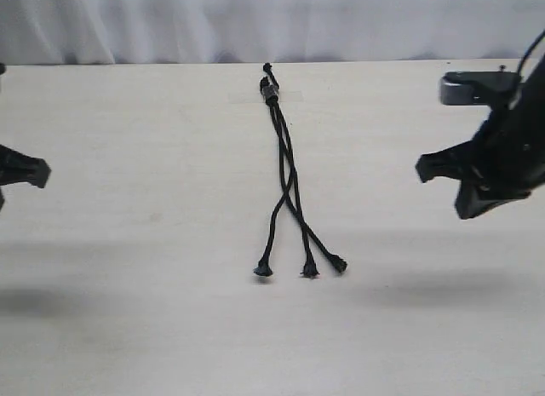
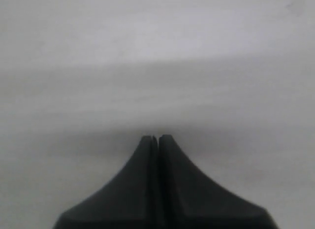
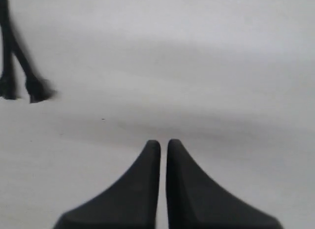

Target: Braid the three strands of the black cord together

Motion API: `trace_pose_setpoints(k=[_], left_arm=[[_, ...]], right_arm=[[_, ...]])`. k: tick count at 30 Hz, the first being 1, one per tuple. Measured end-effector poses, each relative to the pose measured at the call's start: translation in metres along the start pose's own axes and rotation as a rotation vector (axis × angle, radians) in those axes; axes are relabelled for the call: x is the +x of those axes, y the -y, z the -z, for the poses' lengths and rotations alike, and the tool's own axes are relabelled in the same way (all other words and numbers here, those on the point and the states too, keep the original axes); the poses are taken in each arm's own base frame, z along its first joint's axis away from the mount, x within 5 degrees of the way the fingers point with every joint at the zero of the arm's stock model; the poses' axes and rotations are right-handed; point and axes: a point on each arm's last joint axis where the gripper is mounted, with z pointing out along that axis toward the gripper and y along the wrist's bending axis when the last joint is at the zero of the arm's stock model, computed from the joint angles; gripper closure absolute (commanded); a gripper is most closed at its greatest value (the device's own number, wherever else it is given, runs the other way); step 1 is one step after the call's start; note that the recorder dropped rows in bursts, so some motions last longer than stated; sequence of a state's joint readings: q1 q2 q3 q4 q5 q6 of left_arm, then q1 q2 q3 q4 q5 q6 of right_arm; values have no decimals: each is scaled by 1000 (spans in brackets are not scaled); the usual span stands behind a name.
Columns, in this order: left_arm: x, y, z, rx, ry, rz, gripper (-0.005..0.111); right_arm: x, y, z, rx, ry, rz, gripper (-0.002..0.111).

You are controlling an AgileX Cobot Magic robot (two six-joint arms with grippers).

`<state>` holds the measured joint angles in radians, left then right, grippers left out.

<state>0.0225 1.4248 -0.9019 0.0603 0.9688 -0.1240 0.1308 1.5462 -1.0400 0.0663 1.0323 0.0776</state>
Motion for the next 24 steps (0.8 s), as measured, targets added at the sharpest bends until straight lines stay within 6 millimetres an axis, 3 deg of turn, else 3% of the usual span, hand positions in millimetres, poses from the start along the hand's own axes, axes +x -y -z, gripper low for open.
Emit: trace_pose_setpoints(k=[4,11,16,24], left_arm=[[9,-16,2,31,-81,88,107],[40,-10,25,136,59,51,107],[74,-11,42,139,266,49,107],[130,-14,74,123,701,44,107]], right_arm=[[18,16,24,16,68,-48,104],[63,10,72,3,404,10,104],[97,12,84,-15,576,19,104],[143,17,85,-40,818,21,104]])
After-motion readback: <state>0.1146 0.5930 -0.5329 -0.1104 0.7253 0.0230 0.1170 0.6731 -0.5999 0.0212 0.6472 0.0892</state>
